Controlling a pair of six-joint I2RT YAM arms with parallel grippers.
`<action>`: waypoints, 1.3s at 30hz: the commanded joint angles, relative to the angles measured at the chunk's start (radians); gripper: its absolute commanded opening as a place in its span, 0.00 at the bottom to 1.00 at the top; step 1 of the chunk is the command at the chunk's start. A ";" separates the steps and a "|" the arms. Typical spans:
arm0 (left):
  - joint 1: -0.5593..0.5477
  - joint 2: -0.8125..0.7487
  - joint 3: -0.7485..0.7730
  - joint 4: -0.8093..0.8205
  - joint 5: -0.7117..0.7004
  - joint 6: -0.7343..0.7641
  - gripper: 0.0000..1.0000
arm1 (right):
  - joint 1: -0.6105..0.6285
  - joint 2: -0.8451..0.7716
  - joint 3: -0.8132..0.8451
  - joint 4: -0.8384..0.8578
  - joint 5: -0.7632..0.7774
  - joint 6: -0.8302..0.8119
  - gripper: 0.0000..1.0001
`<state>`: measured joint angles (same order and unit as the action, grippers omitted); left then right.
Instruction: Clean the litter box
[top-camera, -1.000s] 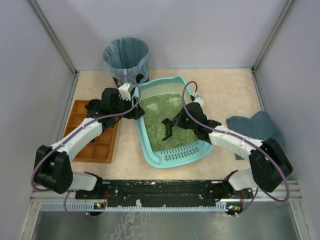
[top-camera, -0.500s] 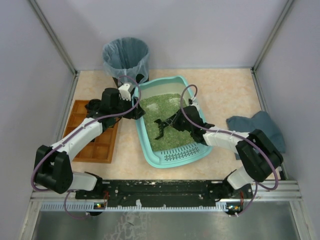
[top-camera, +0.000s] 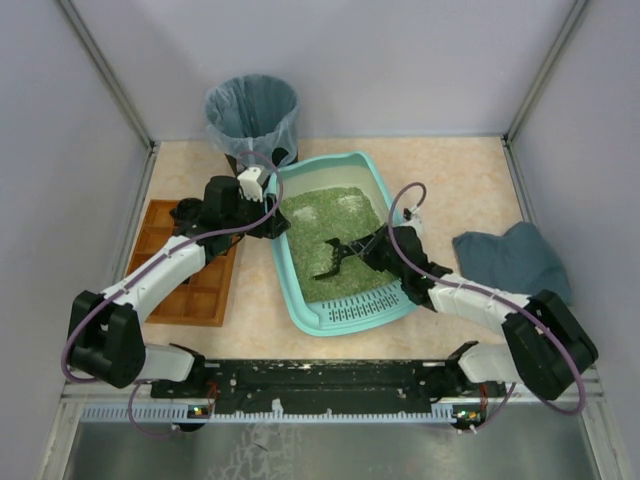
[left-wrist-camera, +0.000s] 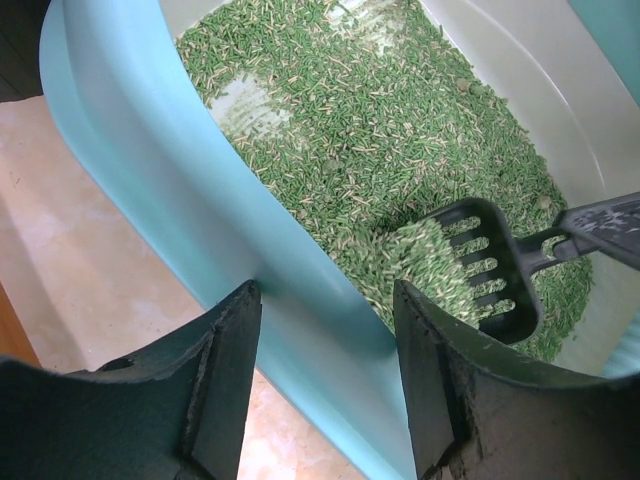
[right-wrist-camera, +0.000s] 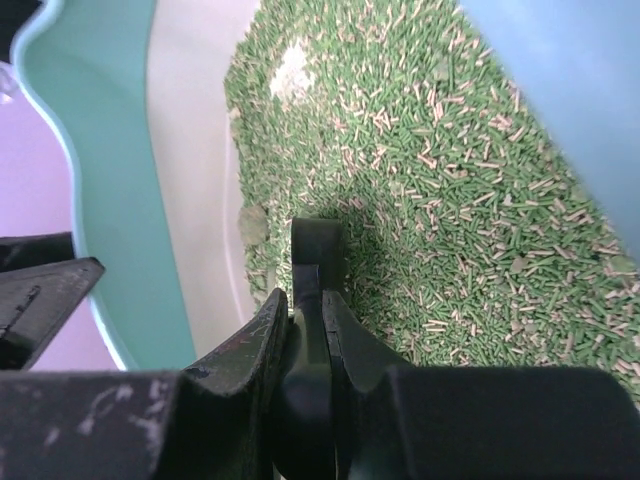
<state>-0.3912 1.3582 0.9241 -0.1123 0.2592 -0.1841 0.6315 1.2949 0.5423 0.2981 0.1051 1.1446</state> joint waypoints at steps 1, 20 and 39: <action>-0.002 -0.006 0.023 -0.006 0.001 0.016 0.59 | -0.032 -0.125 -0.028 0.121 0.061 0.037 0.00; -0.008 0.103 0.099 -0.067 0.011 0.069 0.44 | -0.184 -0.319 -0.146 0.205 -0.086 -0.031 0.00; -0.089 0.354 0.387 -0.154 0.003 0.144 0.35 | -0.205 -0.488 -0.157 0.069 0.005 -0.068 0.00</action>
<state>-0.4290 1.6386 1.2720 -0.2436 0.2371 -0.0807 0.4408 0.8692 0.3664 0.3275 0.0708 1.0744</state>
